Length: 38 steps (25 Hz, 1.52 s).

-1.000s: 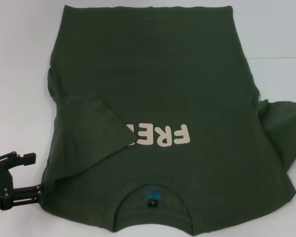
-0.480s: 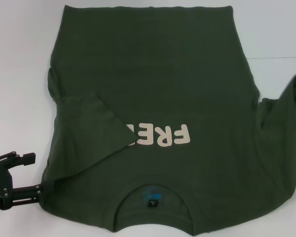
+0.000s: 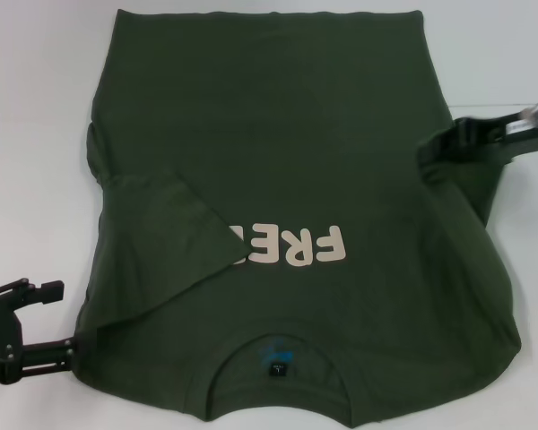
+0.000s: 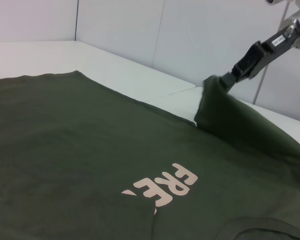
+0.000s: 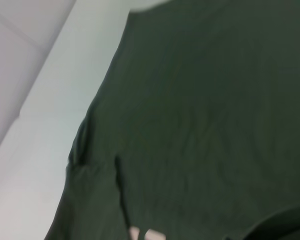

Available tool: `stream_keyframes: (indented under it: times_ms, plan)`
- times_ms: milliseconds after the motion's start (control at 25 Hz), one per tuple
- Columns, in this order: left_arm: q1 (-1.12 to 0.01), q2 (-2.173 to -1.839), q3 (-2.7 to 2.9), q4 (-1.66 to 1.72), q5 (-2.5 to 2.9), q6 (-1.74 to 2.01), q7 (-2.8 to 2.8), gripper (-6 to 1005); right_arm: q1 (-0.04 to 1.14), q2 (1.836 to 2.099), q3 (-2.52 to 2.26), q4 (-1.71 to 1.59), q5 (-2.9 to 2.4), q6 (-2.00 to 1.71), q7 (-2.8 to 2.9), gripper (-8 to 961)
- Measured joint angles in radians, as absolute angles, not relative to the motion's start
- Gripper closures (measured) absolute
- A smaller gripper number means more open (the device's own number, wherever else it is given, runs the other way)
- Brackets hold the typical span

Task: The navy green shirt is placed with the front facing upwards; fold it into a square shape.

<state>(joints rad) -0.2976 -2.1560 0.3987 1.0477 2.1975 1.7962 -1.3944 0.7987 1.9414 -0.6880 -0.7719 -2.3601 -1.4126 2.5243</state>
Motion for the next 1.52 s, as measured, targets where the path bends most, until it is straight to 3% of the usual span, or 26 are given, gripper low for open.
stream_keyframes:
  times_ms: [600,880,1200,1520]
  plan:
    - [-0.291,-2.158,0.399,1.048,2.197,1.801,-1.397,96,0.844,2.026,-0.855,-0.707,-2.36,-1.278,2.507,939]
    - [-0.291,-2.159,0.399,1.039,2.196,1.799,-1.397,97,0.852,2.049,-0.861,-0.688,-2.357,-1.234,2.491,938]
    - [-0.299,-2.155,0.4,1.015,2.198,1.796,-1.397,96,0.837,2.054,-0.852,-0.687,-2.352,-1.221,2.493,785]
    - [-0.299,-2.155,0.398,1.008,2.192,1.795,-1.409,97,0.766,2.029,-0.814,-0.691,-2.154,-1.236,2.373,615]
